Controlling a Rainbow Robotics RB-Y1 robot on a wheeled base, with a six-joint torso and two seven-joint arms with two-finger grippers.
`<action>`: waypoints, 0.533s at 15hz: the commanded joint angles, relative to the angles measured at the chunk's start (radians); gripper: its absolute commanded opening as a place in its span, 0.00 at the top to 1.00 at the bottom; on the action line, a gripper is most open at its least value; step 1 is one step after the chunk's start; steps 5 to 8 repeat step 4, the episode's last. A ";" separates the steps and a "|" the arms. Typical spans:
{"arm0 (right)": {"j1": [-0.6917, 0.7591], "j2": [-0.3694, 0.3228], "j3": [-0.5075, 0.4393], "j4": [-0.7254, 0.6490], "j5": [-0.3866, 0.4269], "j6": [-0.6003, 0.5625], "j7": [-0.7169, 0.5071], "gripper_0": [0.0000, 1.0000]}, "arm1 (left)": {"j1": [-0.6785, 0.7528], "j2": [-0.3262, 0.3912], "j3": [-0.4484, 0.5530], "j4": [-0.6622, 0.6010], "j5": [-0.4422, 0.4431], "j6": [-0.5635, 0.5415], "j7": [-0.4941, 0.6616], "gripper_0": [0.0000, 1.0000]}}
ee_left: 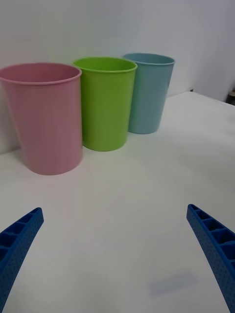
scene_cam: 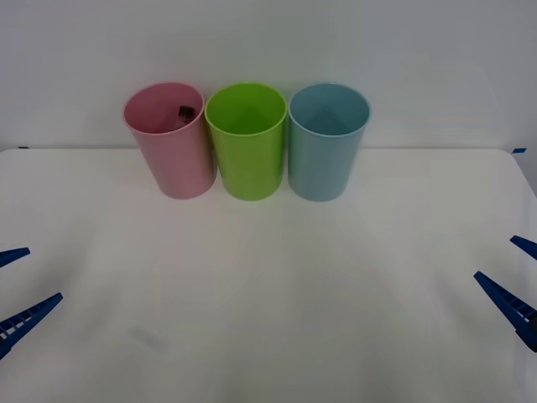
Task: Grasp the object on the table and drop it into the matching bin: aluminum can to the light blue bin, PET bottle to the pink bin.
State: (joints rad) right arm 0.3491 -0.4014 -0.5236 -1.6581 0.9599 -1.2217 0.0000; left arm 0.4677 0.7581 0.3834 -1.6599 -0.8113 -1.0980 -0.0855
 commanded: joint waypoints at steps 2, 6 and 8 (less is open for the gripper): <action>0.000 0.000 0.000 0.000 0.000 0.000 0.000 0.00 | 0.005 0.000 -0.003 0.000 -0.002 -0.014 0.003 0.00; 0.000 0.000 0.000 0.000 0.000 0.000 0.000 0.00 | 0.005 0.000 -0.003 0.000 -0.002 -0.014 0.003 0.00; 0.000 0.000 0.000 0.000 0.000 0.000 0.000 0.00 | 0.005 0.000 -0.003 0.000 -0.002 -0.014 0.003 0.00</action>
